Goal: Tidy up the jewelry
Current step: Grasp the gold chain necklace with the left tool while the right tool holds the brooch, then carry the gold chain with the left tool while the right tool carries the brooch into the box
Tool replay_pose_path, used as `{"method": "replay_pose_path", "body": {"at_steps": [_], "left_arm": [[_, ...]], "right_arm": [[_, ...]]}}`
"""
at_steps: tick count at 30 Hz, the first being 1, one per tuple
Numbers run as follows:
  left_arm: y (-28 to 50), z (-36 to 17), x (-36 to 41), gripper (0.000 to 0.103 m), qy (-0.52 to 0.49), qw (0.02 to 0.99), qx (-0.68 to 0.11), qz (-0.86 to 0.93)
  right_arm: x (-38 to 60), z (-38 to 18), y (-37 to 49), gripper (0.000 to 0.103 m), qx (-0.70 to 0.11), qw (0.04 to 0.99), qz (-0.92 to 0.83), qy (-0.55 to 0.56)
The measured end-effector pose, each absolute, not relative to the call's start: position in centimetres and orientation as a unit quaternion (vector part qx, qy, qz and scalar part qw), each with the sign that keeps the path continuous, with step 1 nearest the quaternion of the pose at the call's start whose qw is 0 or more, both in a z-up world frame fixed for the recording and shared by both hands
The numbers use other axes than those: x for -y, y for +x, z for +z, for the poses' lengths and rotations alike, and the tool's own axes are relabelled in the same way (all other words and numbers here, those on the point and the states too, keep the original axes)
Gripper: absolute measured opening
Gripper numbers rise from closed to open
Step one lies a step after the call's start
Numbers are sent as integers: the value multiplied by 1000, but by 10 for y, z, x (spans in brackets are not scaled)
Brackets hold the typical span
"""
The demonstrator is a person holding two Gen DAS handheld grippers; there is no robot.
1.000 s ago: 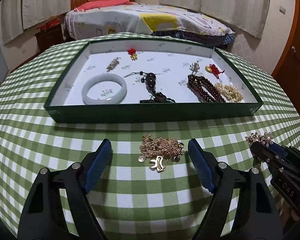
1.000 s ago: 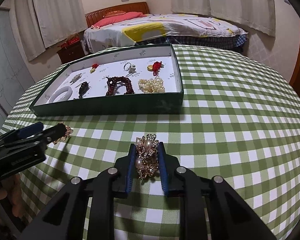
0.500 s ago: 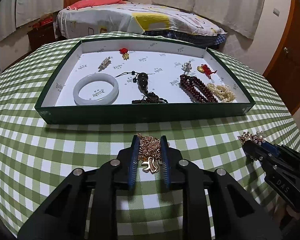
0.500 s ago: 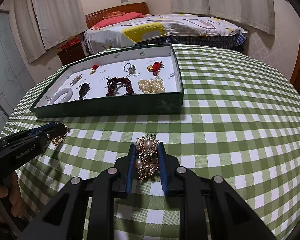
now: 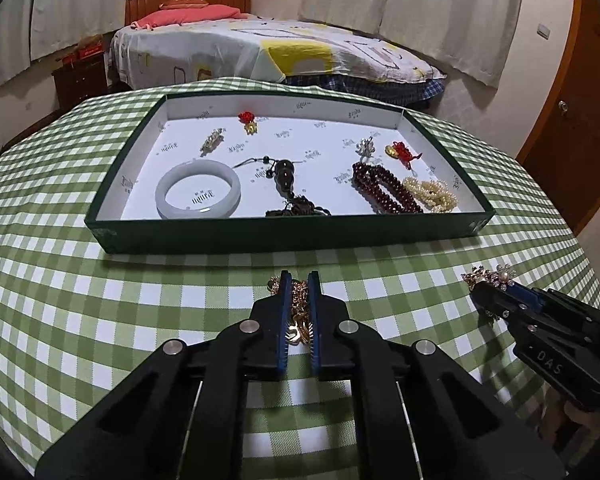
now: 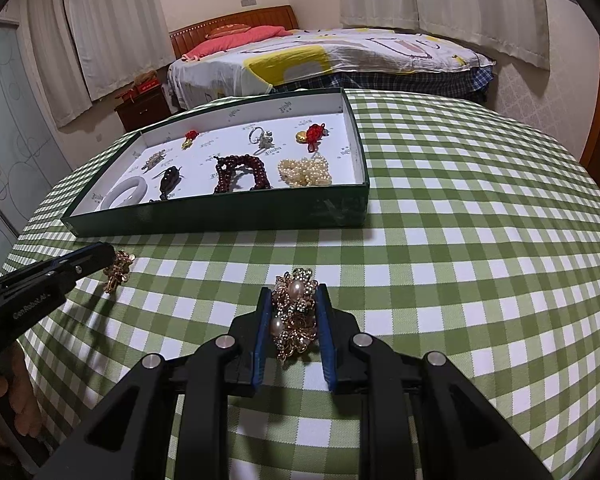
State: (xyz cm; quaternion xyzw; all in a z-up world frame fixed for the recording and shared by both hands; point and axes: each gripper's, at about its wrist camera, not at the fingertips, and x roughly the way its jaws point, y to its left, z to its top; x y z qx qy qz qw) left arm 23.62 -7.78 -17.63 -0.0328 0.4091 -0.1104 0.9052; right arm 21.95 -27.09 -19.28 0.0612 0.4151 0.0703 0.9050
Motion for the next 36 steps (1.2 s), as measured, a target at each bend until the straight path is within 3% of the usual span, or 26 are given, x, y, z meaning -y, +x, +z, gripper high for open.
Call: {"method": "replay_pose_path", "body": {"at_steps": [11,13,15,18,22,23,24,36], "left_arm": [[236,-183,77,9,-25,900,-422,-106],[236,-183,78,14,-21,901,-421,-102],[236,-183,78,29,-18,903,-419,-96],[236,-185,77,34,-18,903,-420,-91],[238,-190,77,30,-21,895,-433,-102],[238,-190,78,17,-21,894,-435,-107],[238,-190,78,15,-21,893,-436,-112],[231,-182,78,12,-24,901,-417,-120]], "right_arm": [[269,-192,220,23,-415,905,71,61],[268,-192,220,23,-415,905,72,61],[268,-192,220,23,-415,905,72,62],[268,-192,220,23,-415,905,72,62],[267,-192,220,23,-415,905,72,62],[267,-192,220,23,-415,905,72,62],[268,-192,220,23,-415,905,72,62],[262,-191,219,23,-413,906,74,63]]}}
